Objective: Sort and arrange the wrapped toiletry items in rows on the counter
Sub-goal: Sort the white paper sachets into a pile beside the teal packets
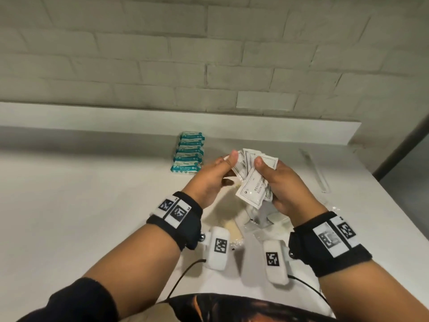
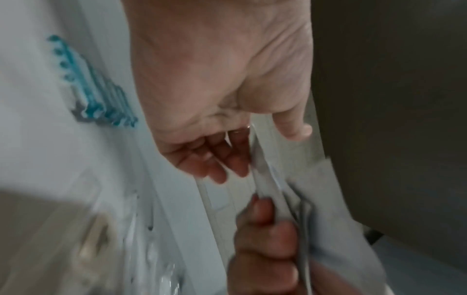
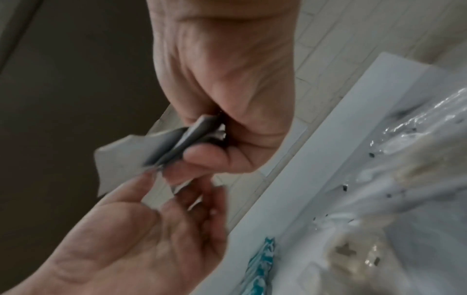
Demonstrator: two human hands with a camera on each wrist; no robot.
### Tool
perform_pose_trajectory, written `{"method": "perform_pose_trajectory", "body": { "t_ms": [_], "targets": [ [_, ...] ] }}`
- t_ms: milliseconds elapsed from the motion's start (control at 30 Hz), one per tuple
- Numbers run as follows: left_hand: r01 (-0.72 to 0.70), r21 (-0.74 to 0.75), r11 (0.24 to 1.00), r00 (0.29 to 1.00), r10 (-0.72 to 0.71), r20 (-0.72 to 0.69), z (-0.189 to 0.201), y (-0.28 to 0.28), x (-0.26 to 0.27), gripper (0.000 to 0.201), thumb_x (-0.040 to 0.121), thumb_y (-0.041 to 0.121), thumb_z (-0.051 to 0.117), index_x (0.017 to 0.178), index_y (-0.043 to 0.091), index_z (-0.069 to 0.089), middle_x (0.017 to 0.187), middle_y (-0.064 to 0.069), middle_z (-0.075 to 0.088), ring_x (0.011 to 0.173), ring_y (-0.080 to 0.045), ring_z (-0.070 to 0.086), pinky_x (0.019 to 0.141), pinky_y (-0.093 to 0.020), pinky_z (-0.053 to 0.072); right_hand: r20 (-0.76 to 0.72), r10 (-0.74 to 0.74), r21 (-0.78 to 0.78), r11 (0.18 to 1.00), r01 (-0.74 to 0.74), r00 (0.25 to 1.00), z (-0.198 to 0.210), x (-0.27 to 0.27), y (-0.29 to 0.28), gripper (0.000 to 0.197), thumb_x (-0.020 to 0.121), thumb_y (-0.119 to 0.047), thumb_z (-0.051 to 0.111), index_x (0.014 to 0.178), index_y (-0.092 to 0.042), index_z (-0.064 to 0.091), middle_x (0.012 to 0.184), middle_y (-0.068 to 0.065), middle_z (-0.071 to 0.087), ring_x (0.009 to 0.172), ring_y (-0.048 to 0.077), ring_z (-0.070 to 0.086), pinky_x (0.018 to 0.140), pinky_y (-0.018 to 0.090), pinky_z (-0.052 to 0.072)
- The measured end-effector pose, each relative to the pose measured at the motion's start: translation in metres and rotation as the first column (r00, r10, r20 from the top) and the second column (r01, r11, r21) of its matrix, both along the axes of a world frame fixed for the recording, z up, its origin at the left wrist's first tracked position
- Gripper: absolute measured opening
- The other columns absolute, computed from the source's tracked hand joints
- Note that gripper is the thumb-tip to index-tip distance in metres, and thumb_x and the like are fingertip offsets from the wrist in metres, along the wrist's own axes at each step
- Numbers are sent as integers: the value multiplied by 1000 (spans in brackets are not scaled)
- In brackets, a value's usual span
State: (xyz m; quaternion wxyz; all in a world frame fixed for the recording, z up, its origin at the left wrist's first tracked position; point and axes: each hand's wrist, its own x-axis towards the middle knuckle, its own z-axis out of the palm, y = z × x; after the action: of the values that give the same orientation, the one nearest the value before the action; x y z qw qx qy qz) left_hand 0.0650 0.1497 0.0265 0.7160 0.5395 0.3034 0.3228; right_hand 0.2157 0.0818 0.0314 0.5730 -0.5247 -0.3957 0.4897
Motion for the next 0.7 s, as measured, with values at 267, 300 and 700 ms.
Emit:
{"method": "perform_pose_trajectory", "body": {
  "t_ms": [267,300,700],
  "targets": [
    [36,-261,965,997,-16,78,-13,-16,17,18,94,4,52,108,2,62,81,-12,71,69,-21,70,63,-31,59,-86,43,-199,978,-59,995,3,-5,-3,28,100,-19,47,125,-7,51,108,16,69,93,30,69,81,47,57],
    [9,-264,965,997,11,76,-13,-13,16,19,94,5,53,111,1,62,84,-14,71,72,-24,69,67,-35,59,-75,79,-198,976,-92,994,5,-4,-6,27,98,-7,47,124,-7,52,104,14,69,89,27,69,76,43,59],
    [-102,-458,883,982,162,94,-12,-13,22,19,95,21,56,104,4,58,78,-9,66,65,-20,65,67,-35,56,688,-141,-20,977,212,712,6,-21,-7,34,77,-33,77,103,-22,59,80,-6,62,65,1,63,59,22,43]
  ]
}}
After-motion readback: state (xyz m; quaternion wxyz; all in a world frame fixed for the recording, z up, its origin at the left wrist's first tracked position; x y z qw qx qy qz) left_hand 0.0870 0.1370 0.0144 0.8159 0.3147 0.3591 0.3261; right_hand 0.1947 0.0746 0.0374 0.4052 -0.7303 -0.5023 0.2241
